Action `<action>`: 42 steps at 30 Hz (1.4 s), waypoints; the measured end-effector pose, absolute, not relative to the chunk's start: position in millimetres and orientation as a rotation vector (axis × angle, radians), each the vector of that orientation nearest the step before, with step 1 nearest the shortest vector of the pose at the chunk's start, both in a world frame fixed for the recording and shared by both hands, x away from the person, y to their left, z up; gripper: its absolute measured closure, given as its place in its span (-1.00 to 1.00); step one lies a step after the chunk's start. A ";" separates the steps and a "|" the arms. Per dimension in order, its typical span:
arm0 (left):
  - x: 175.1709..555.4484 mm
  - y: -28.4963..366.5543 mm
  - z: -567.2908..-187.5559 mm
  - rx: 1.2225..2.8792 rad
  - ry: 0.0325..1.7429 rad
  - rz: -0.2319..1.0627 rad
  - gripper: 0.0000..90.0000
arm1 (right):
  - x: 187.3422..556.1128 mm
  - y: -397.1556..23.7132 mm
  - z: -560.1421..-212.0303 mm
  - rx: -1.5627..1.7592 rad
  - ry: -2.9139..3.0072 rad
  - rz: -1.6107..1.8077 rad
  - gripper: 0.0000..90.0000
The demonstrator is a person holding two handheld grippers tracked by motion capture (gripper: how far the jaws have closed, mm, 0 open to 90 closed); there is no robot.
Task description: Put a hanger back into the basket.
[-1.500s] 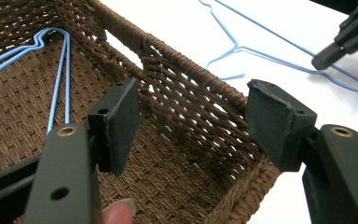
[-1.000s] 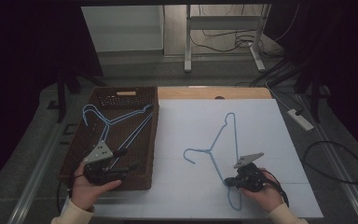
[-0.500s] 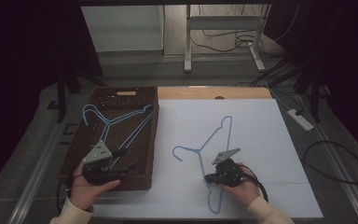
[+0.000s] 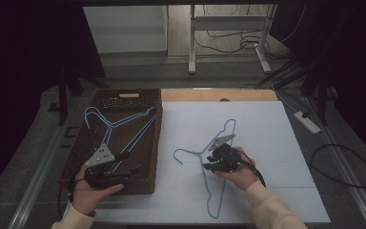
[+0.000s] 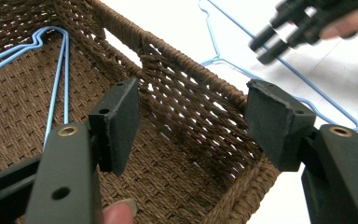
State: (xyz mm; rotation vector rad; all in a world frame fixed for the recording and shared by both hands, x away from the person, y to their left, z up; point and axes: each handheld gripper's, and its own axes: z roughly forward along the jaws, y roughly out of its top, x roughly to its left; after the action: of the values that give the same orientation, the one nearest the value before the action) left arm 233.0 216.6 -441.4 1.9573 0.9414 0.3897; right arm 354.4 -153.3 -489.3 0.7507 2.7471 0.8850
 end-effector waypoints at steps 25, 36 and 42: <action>232.3 219.2 -440.9 1.955 0.929 0.392 -0.21 | 426.0 -77.4 -500.0 0.551 2.987 0.386 0.79; 232.1 216.1 -441.2 1.962 0.923 0.390 -0.21 | 421.8 -87.7 -495.2 0.642 2.917 0.481 0.81; 230.3 209.4 -438.9 1.967 0.908 0.383 -0.21 | 415.6 -97.7 -485.0 0.663 2.854 0.568 0.81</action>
State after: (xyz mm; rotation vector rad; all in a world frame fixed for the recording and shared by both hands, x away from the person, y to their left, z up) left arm 230.3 209.4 -438.9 1.9672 0.9075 0.3832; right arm 415.6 -97.7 -485.0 0.6630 2.8540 0.5680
